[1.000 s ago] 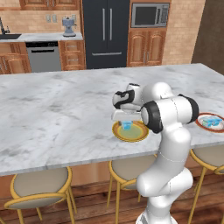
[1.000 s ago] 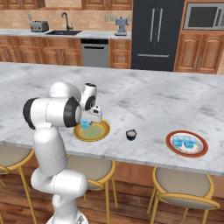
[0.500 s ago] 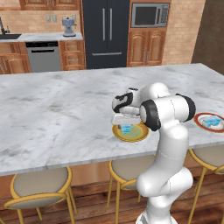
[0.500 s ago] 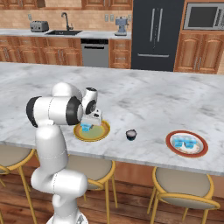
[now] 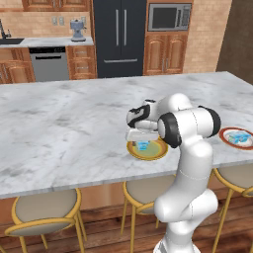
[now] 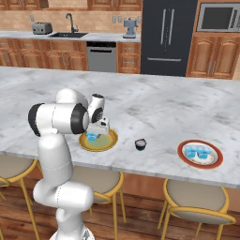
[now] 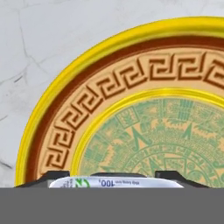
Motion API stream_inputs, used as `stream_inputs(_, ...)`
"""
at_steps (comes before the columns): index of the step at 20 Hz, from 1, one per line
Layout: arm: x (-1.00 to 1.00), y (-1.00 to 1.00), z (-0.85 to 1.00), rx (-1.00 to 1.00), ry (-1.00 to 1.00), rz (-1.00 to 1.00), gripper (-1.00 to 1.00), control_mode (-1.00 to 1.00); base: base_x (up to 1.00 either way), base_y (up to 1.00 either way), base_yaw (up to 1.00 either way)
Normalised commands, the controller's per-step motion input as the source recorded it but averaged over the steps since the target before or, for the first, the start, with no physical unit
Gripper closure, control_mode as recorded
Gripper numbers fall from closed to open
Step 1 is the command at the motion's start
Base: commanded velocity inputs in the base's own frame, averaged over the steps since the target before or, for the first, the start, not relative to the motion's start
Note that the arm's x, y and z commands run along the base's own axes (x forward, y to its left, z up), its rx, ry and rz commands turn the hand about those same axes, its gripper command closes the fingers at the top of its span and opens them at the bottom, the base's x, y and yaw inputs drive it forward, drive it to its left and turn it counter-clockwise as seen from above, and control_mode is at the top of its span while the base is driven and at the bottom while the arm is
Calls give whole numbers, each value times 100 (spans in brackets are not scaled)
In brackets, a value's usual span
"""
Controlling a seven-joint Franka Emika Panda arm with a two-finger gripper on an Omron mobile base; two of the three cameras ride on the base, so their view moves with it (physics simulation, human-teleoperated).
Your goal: Place two yogurt containers on each plate.
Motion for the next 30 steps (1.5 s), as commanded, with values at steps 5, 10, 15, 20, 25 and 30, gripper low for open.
stream_inputs(5,0,0,4,0,0,0,-100,-100,0,0,0)
stream_inputs(10,-4,-2,30,0,0,0,-100,-100,0,0,0)
stream_inputs(15,-8,-11,49,0,1,-4,-100,-100,0,0,0)
stream_inputs(20,-5,-32,37,0,5,-6,-100,-100,0,0,0)
stream_inputs(25,-11,-78,12,0,4,-3,-100,-100,0,0,0)
stream_inputs(30,-6,-95,0,0,0,-3,-100,-100,0,0,0)
